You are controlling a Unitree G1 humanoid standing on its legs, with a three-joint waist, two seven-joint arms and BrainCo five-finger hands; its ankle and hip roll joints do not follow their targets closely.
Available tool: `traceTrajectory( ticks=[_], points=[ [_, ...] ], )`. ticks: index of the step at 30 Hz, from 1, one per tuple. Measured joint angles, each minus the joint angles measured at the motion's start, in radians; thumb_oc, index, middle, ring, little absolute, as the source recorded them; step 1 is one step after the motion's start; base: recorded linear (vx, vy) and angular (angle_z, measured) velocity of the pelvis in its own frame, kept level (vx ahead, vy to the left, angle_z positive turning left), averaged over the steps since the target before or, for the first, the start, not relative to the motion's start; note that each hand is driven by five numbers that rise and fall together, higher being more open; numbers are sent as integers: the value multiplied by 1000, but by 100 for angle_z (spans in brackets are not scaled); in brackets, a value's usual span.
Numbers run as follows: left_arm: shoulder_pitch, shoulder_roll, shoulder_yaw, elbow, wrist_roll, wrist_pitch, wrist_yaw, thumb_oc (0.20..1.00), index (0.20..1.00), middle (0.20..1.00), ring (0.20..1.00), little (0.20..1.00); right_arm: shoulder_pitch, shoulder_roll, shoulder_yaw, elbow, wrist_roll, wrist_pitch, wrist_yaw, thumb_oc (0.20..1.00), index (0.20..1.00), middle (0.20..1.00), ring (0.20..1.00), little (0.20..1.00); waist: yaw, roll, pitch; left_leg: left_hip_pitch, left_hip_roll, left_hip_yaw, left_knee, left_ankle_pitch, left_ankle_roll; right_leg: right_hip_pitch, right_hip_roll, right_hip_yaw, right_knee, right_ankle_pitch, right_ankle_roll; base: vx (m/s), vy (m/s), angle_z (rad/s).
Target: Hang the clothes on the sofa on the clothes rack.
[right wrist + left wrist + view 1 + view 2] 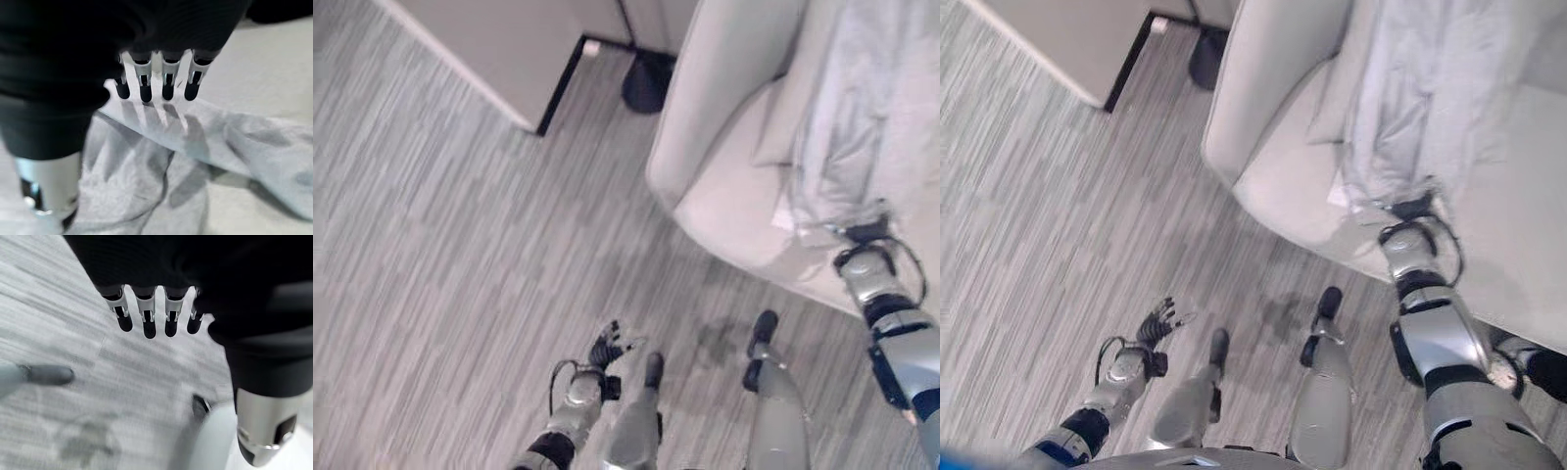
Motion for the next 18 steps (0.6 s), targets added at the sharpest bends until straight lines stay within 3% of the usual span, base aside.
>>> traceTrajectory(
  ticks=[4,7,9,12,14,18],
  points=[
    [-47,-11,-5,-7,0,-7,42,1000,1000,1000,1000,1000,5,-2,-40,-83,-45,26,-153,1000,1000,1000,1000,1000,-8,10,0,-20,-2,-31,3,4,-2,-35,-26,3,75,-20,11,4,-61,22],
    [-64,-10,-5,-49,3,-10,66,1000,1000,1000,1000,1000,3,-5,-67,-123,-47,38,-206,1000,1000,1000,1000,1000,-20,13,-3,-55,-10,-51,4,9,-2,-78,-45,6,113,-43,13,-5,-55,18],
    [-65,-1,-18,-112,3,-13,71,1000,1000,1000,1000,1000,6,-26,-70,-123,-48,37,-223,1000,1000,1000,1000,1000,-19,20,-6,-101,-20,-57,13,14,-5,-140,-66,17,166,-61,20,1,-52,20],
    [-75,2,-26,-138,10,-18,71,1000,1000,1000,1000,1000,2,-46,-68,-115,-48,46,-223,1000,1000,1000,1000,1000,-15,34,-11,-152,-24,-68,26,20,-11,-200,-80,15,212,-79,1,26,-58,13],
    [-77,6,-40,-136,37,-22,72,1000,1000,1000,1000,1000,-5,-59,-17,-72,-54,49,-221,1000,1000,1000,1000,1000,-16,43,-14,-171,-26,-81,22,23,-21,-256,-99,40,293,-106,21,4,-64,16],
    [-65,5,-40,-154,39,-19,81,1000,1000,1000,1000,1000,-13,-30,56,-30,-87,59,-199,1000,1000,1000,1000,1000,-10,58,-26,-213,-13,-78,18,16,-25,-319,-93,41,340,-178,-16,37,-74,5]
  ],
)
